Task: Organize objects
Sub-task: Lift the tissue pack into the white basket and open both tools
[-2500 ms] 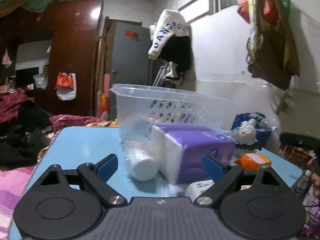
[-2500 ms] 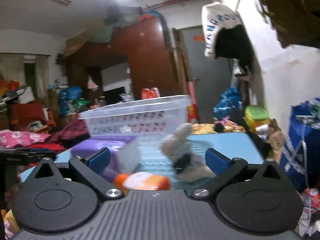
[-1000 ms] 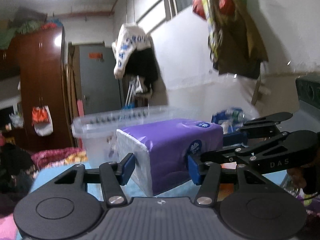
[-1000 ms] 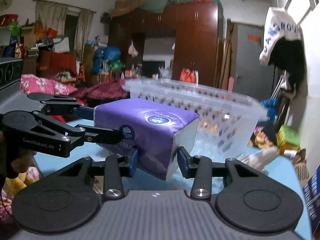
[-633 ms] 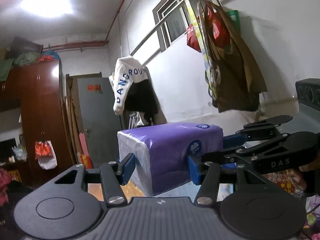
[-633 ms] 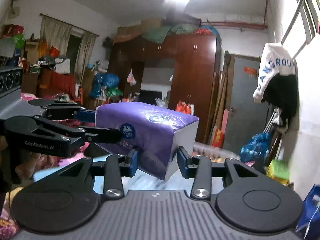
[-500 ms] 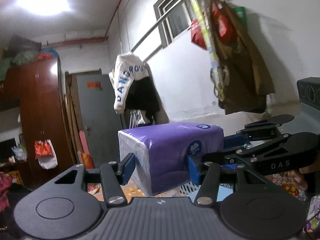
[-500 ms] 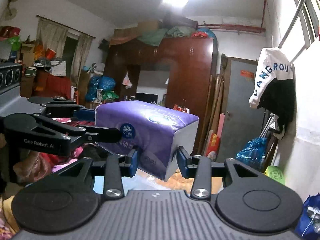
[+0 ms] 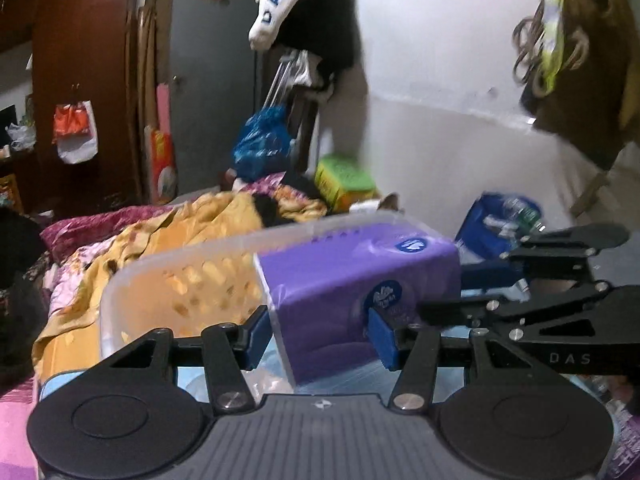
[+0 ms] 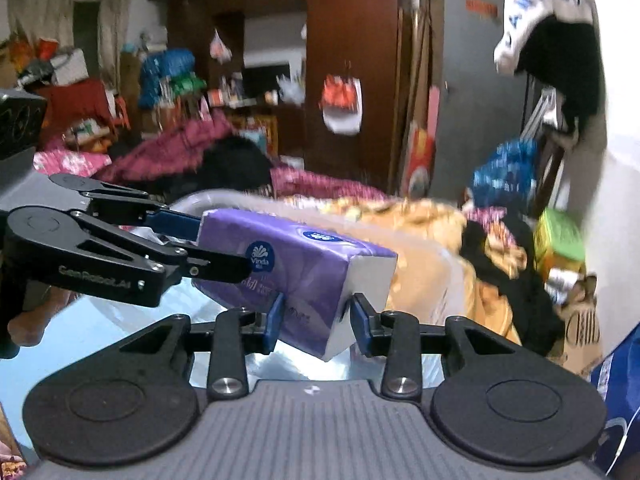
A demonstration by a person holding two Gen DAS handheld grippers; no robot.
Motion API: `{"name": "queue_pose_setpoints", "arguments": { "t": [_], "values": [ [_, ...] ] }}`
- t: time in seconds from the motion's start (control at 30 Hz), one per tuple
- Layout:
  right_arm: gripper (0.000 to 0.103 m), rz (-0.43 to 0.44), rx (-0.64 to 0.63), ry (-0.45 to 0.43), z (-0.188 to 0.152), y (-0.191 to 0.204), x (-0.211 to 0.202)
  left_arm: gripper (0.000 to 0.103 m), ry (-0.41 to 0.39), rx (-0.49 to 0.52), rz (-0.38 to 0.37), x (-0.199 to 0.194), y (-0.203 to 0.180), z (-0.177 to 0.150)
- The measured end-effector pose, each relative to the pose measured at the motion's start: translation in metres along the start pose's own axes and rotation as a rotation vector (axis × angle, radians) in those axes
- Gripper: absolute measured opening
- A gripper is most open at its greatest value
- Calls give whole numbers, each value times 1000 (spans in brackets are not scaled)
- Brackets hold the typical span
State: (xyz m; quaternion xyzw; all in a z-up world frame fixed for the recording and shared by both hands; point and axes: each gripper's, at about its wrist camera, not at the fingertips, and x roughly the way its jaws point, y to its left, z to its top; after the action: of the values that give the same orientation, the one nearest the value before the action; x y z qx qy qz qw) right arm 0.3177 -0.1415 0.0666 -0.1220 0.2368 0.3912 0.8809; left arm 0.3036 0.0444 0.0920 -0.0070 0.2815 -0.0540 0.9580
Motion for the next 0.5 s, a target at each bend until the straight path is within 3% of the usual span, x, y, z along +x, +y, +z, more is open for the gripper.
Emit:
{"name": "queue_pose_setpoints", "arguments": {
  "t": [0.13, 0.2, 0.23, 0.27, 0.3, 0.33, 0.37, 0.43, 0.5],
  "values": [
    [34, -40, -21, 27, -2, 5, 8, 57, -15, 44, 40, -4, -7, -7],
    [37, -39, -26, 21, -10, 10, 1, 68, -52, 53, 51, -15, -8, -10],
    [43, -18, -19, 4, -14, 10, -5, 74, -86, 52, 51, -24, -7, -13],
    [56, -1, -15, -12, -15, 10, -14, 83, -118, 51, 53, -33, -7, -16],
    [64, -4, -22, -27, -15, 12, -19, 85, -151, 53, 60, -43, -8, -19],
    [83, -28, -46, -48, -16, 14, -27, 85, -182, 60, 70, -52, -11, -22],
    [92, -63, -72, -72, -17, 15, -33, 85, -209, 57, 86, -64, -11, -27],
    [93, -124, -79, -125, -24, 15, -48, 85, -249, 44, 99, -82, -15, -34],
    [98, -94, -30, -168, -35, 11, -69, 90, -283, 39, 83, -104, -20, -54]
  ]
}}
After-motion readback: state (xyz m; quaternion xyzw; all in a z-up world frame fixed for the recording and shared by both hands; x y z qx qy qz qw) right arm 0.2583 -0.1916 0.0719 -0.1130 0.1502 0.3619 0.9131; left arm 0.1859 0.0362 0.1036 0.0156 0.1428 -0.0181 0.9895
